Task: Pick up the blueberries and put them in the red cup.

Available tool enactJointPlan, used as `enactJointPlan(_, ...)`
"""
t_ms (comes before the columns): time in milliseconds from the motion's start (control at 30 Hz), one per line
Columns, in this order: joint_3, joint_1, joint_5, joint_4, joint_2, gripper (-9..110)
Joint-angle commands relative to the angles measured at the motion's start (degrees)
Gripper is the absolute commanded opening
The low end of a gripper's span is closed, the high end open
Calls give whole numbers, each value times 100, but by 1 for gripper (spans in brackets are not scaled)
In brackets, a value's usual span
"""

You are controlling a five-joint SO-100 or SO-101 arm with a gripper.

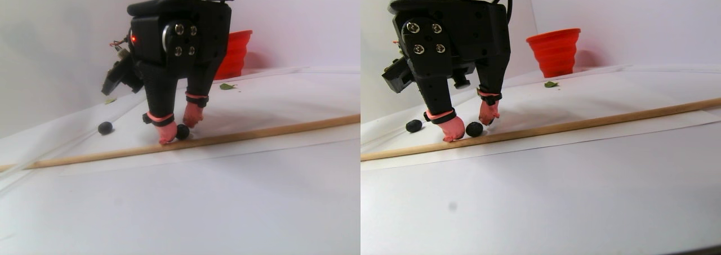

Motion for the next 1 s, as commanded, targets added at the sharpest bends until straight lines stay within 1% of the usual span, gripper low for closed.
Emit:
enactJointPlan(0,9,44,-44,-114,0,15)
enactJointPlan(567,114,123,-167,-114,44,12)
enactJointPlan(967,-18,44,70,-70,79,11)
